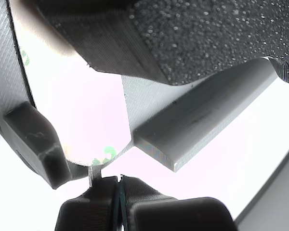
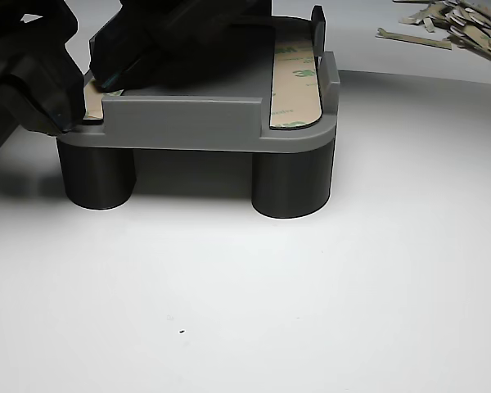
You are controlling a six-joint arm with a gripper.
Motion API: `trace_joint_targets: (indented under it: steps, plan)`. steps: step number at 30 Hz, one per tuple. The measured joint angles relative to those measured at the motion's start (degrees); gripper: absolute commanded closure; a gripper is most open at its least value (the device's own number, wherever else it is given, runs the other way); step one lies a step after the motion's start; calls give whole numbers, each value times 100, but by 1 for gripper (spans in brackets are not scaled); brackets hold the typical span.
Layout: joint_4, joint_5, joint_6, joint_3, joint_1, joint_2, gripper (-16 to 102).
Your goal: Peel off protective film from adhesive tape.
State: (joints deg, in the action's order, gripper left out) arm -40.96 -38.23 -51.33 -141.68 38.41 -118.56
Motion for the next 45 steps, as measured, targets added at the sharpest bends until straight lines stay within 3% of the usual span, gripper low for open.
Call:
trace_joint_targets:
  steps: [15, 30, 45]
  plan:
    - [-114, 62, 53, 35, 26, -35, 97]
    - [580, -211, -9, -211, 44, -35, 97]
    - [229, -105, 53, -123, 62, -35, 97]
